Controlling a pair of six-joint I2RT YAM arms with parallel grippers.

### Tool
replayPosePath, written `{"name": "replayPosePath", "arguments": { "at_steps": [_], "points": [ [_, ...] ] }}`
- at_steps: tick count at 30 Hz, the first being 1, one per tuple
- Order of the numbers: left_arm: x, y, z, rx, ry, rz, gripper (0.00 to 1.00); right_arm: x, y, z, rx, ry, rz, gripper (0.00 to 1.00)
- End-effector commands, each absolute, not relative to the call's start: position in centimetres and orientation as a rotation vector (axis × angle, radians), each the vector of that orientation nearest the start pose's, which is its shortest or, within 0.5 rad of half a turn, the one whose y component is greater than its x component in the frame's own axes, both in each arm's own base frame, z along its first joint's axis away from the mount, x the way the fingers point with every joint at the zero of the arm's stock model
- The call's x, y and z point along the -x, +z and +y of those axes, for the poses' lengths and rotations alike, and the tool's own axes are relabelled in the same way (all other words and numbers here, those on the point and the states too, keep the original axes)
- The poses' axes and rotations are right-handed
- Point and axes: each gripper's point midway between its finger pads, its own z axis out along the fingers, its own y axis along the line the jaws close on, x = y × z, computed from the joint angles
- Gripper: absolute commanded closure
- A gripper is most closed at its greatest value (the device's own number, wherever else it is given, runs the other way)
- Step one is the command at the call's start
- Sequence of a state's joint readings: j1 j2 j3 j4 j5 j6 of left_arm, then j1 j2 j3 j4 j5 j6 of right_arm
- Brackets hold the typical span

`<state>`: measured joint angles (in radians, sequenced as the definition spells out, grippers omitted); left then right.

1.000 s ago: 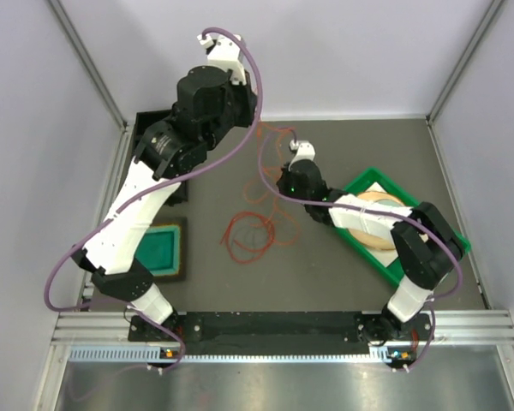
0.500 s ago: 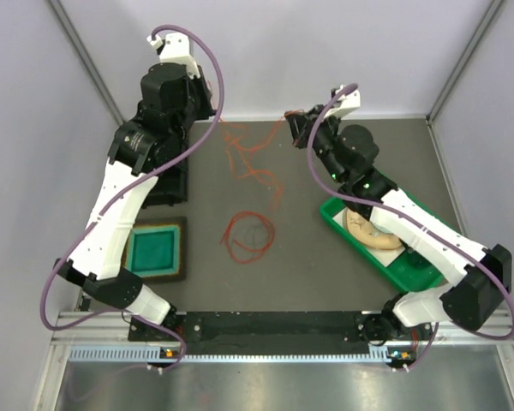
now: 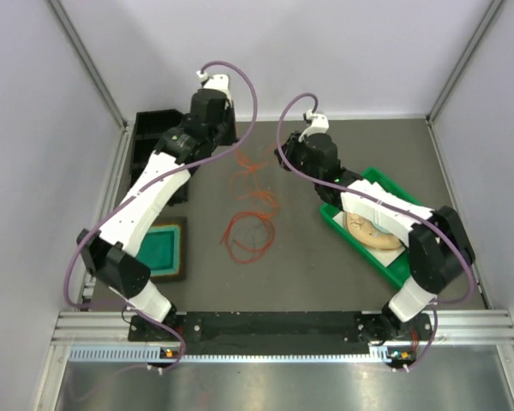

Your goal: Untangle the cables

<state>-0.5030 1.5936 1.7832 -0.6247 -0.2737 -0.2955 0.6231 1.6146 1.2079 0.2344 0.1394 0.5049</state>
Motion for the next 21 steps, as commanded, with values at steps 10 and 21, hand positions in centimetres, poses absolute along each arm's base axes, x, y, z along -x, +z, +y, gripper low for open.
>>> {"name": "replayPosePath", "arguments": {
  "at_steps": [10,21],
  "points": [
    [-43.4,20.5,-24.1,-0.143,-0.383,2.297,0.47,-40.7,17.9,25.6,-0.133,0.741,2.11,0.26],
    [-41.8,16.2,-24.5,-0.38,-0.29,2.354,0.01,-35.6,17.0,19.3,-0.177,0.575,2.164,0.25]
  ]
}}
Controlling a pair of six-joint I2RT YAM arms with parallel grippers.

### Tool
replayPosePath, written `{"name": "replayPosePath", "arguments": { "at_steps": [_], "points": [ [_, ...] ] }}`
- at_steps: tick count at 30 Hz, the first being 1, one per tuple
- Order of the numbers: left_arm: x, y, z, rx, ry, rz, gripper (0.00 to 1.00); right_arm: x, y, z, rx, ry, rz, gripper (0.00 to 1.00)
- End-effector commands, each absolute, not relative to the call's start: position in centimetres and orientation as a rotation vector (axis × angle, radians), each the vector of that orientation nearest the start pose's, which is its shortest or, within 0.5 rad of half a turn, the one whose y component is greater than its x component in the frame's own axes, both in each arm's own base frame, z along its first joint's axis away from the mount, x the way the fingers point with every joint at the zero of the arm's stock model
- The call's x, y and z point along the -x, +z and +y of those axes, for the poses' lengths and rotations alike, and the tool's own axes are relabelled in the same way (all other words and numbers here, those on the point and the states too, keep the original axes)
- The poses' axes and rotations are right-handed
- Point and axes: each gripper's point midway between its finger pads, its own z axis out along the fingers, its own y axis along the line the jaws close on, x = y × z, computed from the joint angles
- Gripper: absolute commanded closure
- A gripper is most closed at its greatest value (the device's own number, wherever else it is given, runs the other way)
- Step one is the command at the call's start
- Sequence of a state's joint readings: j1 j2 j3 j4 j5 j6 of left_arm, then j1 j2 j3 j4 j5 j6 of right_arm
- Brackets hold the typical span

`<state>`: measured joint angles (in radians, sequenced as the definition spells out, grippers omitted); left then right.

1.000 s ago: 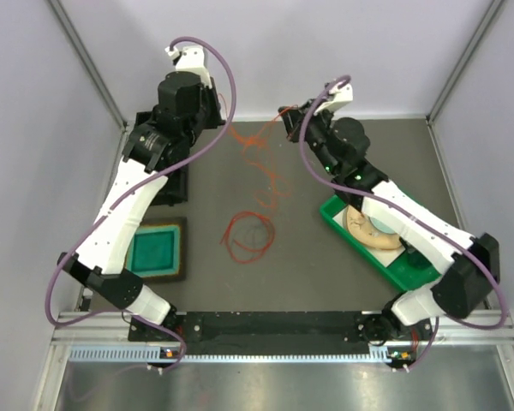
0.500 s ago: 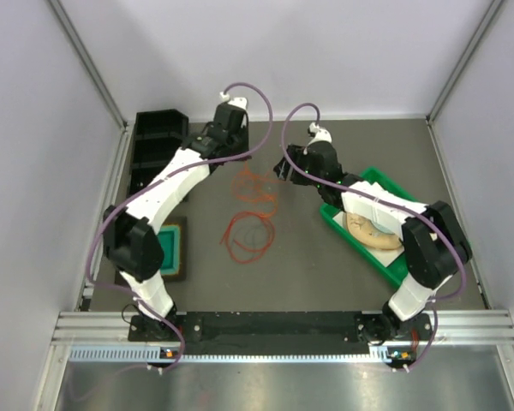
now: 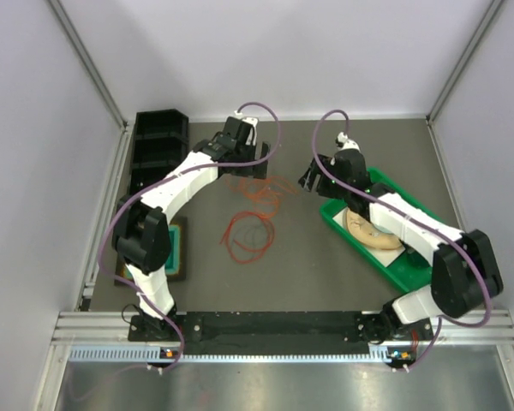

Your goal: Untangle the cables

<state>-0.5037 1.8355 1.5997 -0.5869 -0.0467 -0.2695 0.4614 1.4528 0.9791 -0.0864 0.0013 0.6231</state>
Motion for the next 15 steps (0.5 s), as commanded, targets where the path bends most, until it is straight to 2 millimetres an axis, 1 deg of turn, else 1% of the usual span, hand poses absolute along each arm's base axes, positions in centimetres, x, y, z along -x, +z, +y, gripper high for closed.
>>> {"name": "replayPosePath", "arguments": {
  "at_steps": [1,2,3,4,5,6,8,9,10,11,13,14,15],
  "points": [
    [-41.7,15.7,-24.7,-0.409,-0.251,2.354,0.01,-35.4,17.1,18.9,-0.184,0.56,2.159,0.25],
    [-42.0,15.3,-24.2,-0.447,-0.155,2.34,0.01,-34.9,16.9,18.5,-0.191,0.542,2.17,0.25],
    [-41.6,14.1,-25.2,-0.503,-0.105,2.344,0.01,-34.6,16.7,18.1,-0.196,0.527,2.173,0.25],
    [-41.5,14.0,-25.7,-0.541,-0.078,2.334,0.01,-34.5,17.3,17.7,-0.202,0.518,2.156,0.25],
    [-41.4,13.7,-26.1,-0.591,-0.053,2.327,0.01,-34.2,17.3,17.4,-0.21,0.507,2.159,0.25],
    [-40.8,12.5,-27.2,-0.648,-0.049,2.338,0.01,-34.0,17.4,17.2,-0.215,0.504,2.156,0.24],
    [-40.5,12.1,-28.3,-0.699,-0.058,2.334,0.01,-33.9,18.0,17.0,-0.225,0.506,2.137,0.24],
    [-40.1,11.1,-29.1,-0.739,-0.093,2.35,0.01,-33.8,18.1,16.9,-0.228,0.506,2.136,0.24],
    [-40.1,11.0,-29.5,-0.748,-0.11,2.352,0.01,-33.8,18.2,16.9,-0.225,0.51,2.133,0.24],
    [-40.0,10.2,-29.8,-0.767,-0.118,2.368,0.01,-33.8,18.4,16.9,-0.225,0.513,2.128,0.23],
    [-40.2,9.7,-30.0,-0.773,-0.111,2.373,0.01,-33.7,18.5,17.0,-0.223,0.52,2.13,0.23],
    [-40.2,8.7,-29.8,-0.781,-0.084,2.394,0.01,-33.7,18.6,17.1,-0.224,0.523,2.129,0.23],
    [-40.4,8.5,-29.6,-0.775,-0.058,2.401,0.01,-33.7,18.6,17.1,-0.224,0.527,2.13,0.23]
  ]
}}
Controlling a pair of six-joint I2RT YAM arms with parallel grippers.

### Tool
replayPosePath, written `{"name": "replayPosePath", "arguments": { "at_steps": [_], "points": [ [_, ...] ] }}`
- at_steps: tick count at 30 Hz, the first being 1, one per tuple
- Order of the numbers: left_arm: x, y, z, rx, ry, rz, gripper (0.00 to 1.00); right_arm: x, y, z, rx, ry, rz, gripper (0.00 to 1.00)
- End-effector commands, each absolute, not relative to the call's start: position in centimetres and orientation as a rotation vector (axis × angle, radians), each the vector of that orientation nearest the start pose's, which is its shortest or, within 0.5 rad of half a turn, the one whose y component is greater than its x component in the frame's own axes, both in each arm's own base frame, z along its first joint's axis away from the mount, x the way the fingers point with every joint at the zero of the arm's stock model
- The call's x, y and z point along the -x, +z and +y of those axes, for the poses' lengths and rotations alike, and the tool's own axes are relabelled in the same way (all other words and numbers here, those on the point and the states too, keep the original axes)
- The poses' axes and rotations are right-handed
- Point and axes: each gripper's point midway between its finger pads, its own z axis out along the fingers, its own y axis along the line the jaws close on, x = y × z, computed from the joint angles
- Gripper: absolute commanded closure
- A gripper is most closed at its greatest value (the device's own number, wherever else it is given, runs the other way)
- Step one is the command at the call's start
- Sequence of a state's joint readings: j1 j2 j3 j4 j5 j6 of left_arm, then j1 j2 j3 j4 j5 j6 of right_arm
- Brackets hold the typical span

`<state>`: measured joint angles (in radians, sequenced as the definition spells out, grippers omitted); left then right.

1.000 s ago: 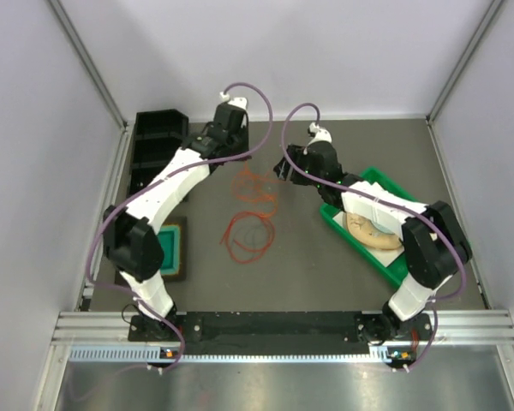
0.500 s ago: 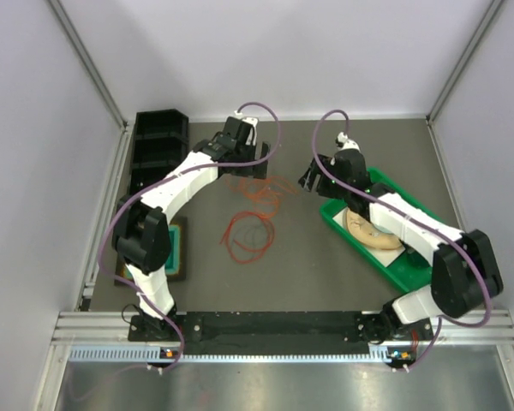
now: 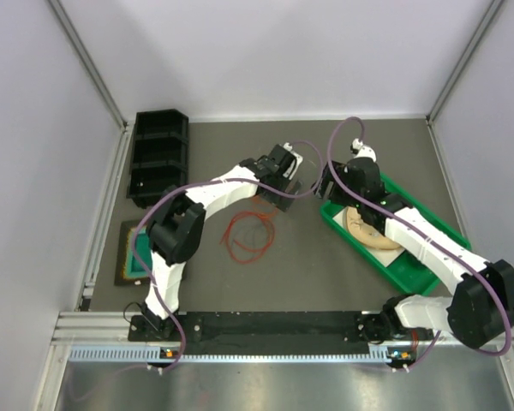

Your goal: Untangle the cables

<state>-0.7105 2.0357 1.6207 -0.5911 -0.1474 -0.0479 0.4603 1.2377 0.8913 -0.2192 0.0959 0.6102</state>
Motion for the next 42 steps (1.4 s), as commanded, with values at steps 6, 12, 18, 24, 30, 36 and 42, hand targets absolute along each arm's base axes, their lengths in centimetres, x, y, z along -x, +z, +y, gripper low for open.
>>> {"name": "replayPosePath", "arguments": {
  "at_steps": [6,12,18,24,30,36,42],
  "points": [
    [-42.0,7.8,-28.3,-0.719,0.064,2.401,0.01,-33.5,18.1,17.2,-0.227,0.533,2.143,0.23],
    [-43.5,6.5,-27.3,-0.645,-0.006,2.454,0.04,-33.2,17.9,17.3,-0.229,0.545,2.148,0.23],
    [-44.4,5.0,-27.5,-0.606,-0.106,2.5,0.11,-33.1,18.1,17.3,-0.227,0.55,2.145,0.23],
    [-44.8,3.5,-26.8,-0.542,-0.127,2.545,0.26,-32.9,18.4,17.1,-0.234,0.549,2.137,0.23],
    [-45.1,3.4,-26.2,-0.513,-0.102,2.537,0.76,-32.8,18.2,17.0,-0.235,0.545,2.141,0.23],
    [-46.3,8.8,-27.4,-0.445,-0.291,2.44,1.0,-32.7,18.5,17.0,-0.245,0.555,2.137,0.23],
    [-48.9,22.3,-25.0,-0.236,-0.509,2.214,1.0,-32.9,19.9,16.8,-0.248,0.545,2.111,0.23]
  ]
}}
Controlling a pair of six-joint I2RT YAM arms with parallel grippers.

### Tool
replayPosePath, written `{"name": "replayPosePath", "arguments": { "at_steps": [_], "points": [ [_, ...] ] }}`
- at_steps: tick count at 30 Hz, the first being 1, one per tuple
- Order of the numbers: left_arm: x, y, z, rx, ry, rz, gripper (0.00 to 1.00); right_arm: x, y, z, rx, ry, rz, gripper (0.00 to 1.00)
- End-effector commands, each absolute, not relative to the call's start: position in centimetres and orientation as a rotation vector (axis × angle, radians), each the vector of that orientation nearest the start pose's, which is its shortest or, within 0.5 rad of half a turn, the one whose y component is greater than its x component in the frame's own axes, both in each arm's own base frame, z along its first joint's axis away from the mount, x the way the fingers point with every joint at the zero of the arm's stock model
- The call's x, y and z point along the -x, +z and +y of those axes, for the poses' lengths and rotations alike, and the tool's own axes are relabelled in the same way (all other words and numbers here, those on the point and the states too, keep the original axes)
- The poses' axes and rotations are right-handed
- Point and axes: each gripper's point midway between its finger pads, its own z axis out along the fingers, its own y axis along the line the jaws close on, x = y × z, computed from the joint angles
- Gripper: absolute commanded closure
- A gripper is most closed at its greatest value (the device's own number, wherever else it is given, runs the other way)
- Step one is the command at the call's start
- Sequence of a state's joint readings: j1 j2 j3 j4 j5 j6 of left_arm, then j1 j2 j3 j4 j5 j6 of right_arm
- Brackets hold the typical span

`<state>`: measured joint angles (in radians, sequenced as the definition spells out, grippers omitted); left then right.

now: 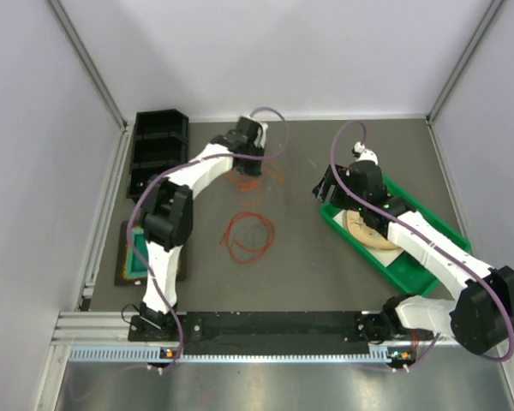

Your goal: Untangle the cables

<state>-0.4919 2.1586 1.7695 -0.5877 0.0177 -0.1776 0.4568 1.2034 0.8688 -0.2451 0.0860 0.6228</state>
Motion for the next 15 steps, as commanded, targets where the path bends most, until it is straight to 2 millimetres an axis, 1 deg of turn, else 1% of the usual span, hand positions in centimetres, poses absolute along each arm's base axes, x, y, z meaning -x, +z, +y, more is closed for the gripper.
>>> {"name": "replayPosePath", "arguments": {
  "at_steps": [1,2,3,4,5,6,7,8,9,10,11,12,13,15],
  "points": [
    [-49.2,24.5,-23.7,-0.205,-0.518,2.174,1.0,-32.9,20.2,16.7,-0.244,0.545,2.103,0.23],
    [-49.3,26.2,-23.2,-0.191,-0.529,2.143,1.0,-32.9,20.5,16.6,-0.242,0.543,2.096,0.23],
    [-49.1,28.1,-22.8,-0.18,-0.551,2.109,1.0,-32.9,20.7,16.5,-0.24,0.537,2.092,0.24],
    [-49.4,29.2,-21.7,-0.157,-0.55,2.088,1.0,-32.9,21.0,16.4,-0.233,0.533,2.084,0.24],
    [-49.4,30.7,-21.1,-0.143,-0.552,2.06,1.0,-32.9,21.2,16.4,-0.232,0.531,2.077,0.24],
    [-49.4,32.4,-20.1,-0.122,-0.55,2.029,1.0,-32.9,21.2,16.3,-0.228,0.526,2.08,0.24],
    [-49.4,34.1,-19.6,-0.11,-0.544,1.993,1.0,-32.9,21.4,16.2,-0.234,0.522,2.077,0.24],
    [-49.4,35.2,-19.0,-0.093,-0.537,1.968,1.0,-32.9,21.4,16.1,-0.237,0.517,2.077,0.24],
    [-49.4,36.6,-17.9,-0.068,-0.518,1.934,1.0,-32.8,21.3,16.1,-0.235,0.519,2.079,0.24],
    [-49.5,38.1,-17.3,-0.054,-0.506,1.897,1.0,-32.8,21.4,16.2,-0.233,0.521,2.081,0.24],
    [-49.5,39.1,-16.7,-0.045,-0.484,1.875,1.0,-32.8,21.2,16.4,-0.228,0.531,2.086,0.24],
    [-49.7,40.1,-15.4,-0.012,-0.438,1.849,1.0,-32.8,21.2,16.5,-0.225,0.536,2.086,0.24],
    [-49.7,41.7,-14.9,-0.001,-0.418,1.811,1.0,-32.7,21.3,16.6,-0.221,0.543,2.086,0.24],
    [-49.9,43.1,-13.5,0.018,-0.376,1.775,1.0,-32.7,21.1,16.6,-0.216,0.541,2.093,0.24]
  ]
}}
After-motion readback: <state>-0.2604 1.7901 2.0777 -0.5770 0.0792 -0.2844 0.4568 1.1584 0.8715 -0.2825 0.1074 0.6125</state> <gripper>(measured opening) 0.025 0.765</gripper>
